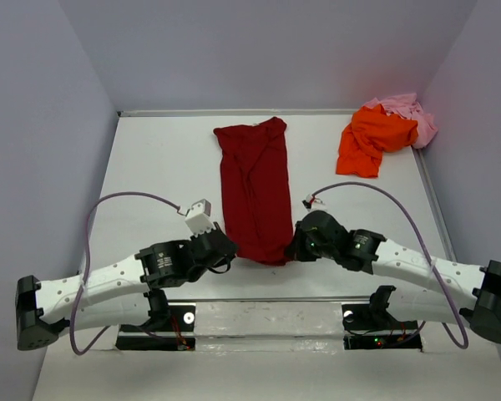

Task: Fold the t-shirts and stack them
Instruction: Grab the bottom of the folded rectangular tshirt with both arms

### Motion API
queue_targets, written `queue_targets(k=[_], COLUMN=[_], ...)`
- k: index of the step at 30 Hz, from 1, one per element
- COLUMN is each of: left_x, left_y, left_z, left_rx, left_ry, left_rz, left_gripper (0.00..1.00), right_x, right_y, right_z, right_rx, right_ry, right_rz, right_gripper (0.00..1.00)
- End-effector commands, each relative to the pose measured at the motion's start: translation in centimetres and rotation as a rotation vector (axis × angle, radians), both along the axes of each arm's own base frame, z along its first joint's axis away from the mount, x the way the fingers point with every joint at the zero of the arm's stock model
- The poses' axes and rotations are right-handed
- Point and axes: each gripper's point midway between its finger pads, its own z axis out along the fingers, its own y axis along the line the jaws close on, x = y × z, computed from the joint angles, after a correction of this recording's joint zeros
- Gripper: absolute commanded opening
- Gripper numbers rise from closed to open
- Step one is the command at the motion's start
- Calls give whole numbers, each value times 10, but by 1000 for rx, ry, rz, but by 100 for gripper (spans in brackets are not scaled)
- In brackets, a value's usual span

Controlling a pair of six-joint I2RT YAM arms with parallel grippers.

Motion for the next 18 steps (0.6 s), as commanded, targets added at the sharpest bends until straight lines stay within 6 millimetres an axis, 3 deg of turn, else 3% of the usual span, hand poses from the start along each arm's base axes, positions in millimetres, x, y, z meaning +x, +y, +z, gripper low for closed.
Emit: queue_targets(k=[1, 7, 16, 18], left_x=[40, 71, 111, 121], left_y=[38, 53, 51, 49], left_z=[29, 32, 30, 30], left_rx=[94, 115, 186, 211], left_ry=[-145, -198, -260, -264], left_rz=[141, 188, 194, 190], left_gripper=[0, 0, 0, 0], right_x=[29, 56, 101, 111], right_y=[6, 12, 17, 18], right_z=[22, 33, 60, 56], right_rx=[-48, -108, -198, -244], right_ry=[-105, -176, -312, -330], right_rz=[-62, -119, -207, -203], right_gripper=[0, 0, 0, 0])
